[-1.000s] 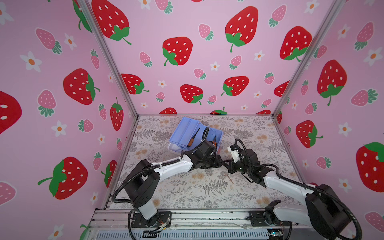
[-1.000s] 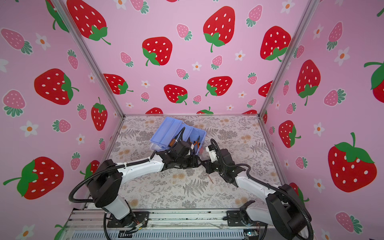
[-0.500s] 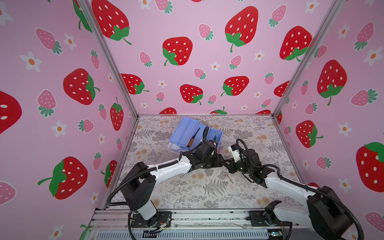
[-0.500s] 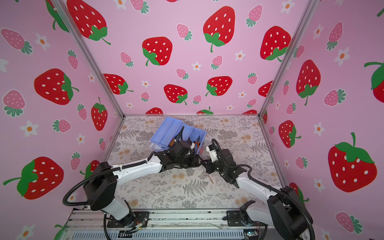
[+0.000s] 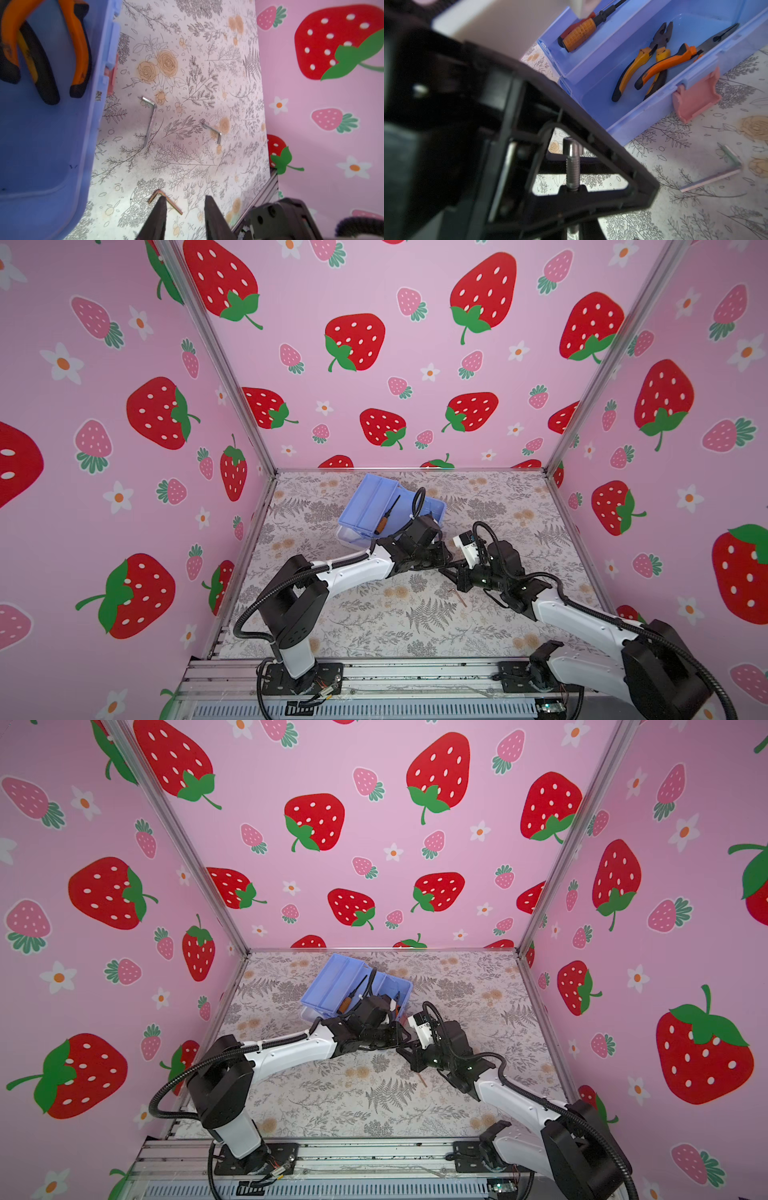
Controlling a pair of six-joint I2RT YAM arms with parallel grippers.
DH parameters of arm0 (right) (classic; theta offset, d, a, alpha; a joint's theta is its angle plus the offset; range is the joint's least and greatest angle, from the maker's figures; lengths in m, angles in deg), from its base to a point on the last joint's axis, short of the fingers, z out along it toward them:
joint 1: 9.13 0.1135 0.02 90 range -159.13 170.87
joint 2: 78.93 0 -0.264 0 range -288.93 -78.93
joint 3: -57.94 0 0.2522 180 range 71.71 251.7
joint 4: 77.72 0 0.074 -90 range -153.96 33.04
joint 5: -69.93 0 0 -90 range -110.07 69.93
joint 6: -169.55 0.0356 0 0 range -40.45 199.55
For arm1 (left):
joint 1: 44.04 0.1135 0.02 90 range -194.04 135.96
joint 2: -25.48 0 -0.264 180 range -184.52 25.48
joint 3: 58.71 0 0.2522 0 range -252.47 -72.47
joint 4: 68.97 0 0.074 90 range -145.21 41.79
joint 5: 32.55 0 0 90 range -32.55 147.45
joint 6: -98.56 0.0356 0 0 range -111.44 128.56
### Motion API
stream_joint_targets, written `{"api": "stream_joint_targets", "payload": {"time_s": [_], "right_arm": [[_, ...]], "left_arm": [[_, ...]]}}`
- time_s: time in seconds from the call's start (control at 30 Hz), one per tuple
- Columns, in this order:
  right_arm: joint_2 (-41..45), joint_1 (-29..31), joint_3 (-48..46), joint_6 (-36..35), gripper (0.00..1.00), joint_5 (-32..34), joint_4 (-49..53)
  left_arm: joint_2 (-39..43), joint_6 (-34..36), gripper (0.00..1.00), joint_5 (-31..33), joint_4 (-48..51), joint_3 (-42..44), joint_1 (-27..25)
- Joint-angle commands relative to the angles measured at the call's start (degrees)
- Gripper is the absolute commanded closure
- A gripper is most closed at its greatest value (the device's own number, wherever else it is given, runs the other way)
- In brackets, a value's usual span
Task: Pack the tool kit
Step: 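Lift bolt with right gripper toward left gripper while left gripper closes on it, then carry silver bolt with left gripper into box's upper tray while right gripper withdraws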
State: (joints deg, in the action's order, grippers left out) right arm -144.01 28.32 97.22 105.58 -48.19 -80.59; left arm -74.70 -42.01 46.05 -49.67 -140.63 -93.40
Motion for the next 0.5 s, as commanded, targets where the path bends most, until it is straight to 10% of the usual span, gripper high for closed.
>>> {"api": "stream_joint_targets", "payload": {"time_s": [0.0, 0.2, 0.33, 0.47], "right_arm": [[1.09, 0.34, -0.63, 0.26, 1.0, -0.21, -2.1], [0.31, 0.34, -0.93, 0.92, 1.0, 1.03, -3.07], [0.48, 0.34, -0.49, 0.94, 0.57, 2.28, -2.42], [1.61, 0.18, -0.26, 0.17, 0.47, 5.02, -0.98]], "left_arm": [[-0.23, -0.15, 0.9, -1.14, 0.42, -3.46, -1.59], [-0.3, 0.02, 1.0, -0.27, 1.72, -4.15, -1.71], [0.62, 5.3, 1.0, 1.57, 8.56, -8.24, 1.02], [1.68, 13.68, 1.0, 9.21, 22.18, -17.85, 6.17]]}}
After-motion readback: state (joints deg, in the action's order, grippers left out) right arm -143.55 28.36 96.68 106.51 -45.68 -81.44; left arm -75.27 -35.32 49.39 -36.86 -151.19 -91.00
